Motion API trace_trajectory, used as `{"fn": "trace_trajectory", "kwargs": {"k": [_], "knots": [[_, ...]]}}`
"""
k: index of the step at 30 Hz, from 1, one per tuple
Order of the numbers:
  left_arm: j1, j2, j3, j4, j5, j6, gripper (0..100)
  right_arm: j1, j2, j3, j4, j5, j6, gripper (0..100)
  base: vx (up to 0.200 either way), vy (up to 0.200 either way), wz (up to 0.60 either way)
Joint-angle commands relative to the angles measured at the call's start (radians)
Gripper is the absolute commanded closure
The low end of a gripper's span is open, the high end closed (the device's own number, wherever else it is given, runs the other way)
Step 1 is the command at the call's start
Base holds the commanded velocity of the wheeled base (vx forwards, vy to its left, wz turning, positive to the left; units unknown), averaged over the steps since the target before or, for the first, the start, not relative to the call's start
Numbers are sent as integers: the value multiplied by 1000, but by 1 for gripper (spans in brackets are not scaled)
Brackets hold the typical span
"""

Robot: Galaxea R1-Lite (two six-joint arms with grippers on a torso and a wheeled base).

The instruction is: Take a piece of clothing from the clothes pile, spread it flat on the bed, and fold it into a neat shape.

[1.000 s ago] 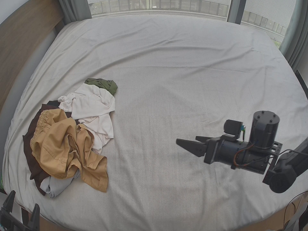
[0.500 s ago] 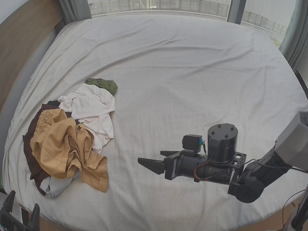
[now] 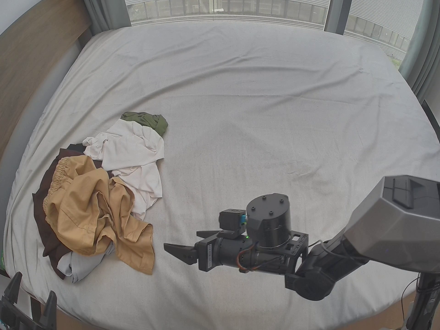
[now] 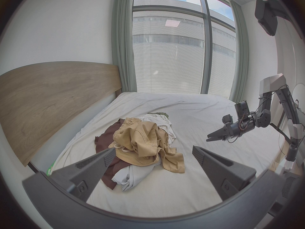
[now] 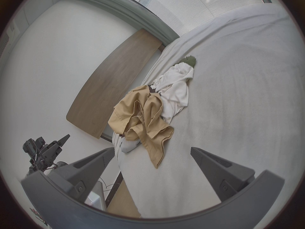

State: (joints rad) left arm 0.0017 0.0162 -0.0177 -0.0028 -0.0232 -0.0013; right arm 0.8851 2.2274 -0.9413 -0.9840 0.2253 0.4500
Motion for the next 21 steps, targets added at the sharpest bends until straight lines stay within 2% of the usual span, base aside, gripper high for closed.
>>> {"fn": "trace_trajectory", "kwargs": {"k": [1,11,21], "knots": [[0,-16,18,0,0,0,0,38,78,-79,30,0,26,0,0,0,0],[0,-16,18,0,0,0,0,75,199,-237,131,-27,33,0,0,0,0],[0,-16,18,0,-1,0,0,100,265,-349,219,-32,88,0,0,0,0]]}}
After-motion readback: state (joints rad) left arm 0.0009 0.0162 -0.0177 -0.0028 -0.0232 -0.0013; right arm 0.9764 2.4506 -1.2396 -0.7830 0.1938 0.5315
